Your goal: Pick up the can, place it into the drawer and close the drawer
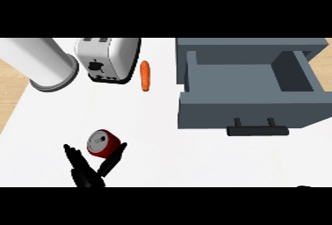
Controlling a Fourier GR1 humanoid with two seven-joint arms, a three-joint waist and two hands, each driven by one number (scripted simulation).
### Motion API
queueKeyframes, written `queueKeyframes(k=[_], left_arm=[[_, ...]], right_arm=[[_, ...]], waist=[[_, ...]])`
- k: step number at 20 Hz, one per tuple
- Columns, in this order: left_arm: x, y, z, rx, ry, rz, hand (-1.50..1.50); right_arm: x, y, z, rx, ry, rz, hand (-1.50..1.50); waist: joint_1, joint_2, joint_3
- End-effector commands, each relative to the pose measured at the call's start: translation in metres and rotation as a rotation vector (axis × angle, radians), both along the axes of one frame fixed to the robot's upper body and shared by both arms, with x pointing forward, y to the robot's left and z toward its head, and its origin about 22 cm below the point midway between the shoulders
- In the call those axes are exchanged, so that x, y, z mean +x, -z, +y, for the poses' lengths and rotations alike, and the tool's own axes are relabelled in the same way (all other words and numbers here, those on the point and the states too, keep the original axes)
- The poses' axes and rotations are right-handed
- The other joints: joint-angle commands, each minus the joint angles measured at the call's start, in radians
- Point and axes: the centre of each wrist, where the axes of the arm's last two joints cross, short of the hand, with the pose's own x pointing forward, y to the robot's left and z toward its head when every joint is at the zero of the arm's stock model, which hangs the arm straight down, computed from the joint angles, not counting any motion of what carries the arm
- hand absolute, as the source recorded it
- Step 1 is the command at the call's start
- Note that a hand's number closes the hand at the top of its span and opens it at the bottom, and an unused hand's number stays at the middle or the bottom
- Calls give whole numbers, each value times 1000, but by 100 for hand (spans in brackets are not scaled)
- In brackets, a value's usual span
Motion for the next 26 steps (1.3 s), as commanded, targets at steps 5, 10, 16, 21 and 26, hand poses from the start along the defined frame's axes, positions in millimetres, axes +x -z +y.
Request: queueKeyframes(k=[5, 10, 16, 21, 26], left_arm=[[26, 0, 7, -28, 145, -45, -150], [30, 3, 16, -61, 173, -88, 150], [54, -3, 0, -48, 220, -146, 150], [94, -27, 15, -38, 610, -144, 150], [127, -47, 35, -73, 843, -169, 150]], right_arm=[[-4, -9, -6, 1, 12, -16, -150], [2, -6, -5, -8, 7, 8, -150], [-10, -10, 4, -2, 21, -13, -150], [15, -7, 2, -22, 2, -26, -150], [9, -16, 9, -10, -4, -29, -150]], waist=[[-2, -1, 1], [1, 0, 1], [-2, 0, 1], [-23, 8, 0], [-25, 7, -1]])
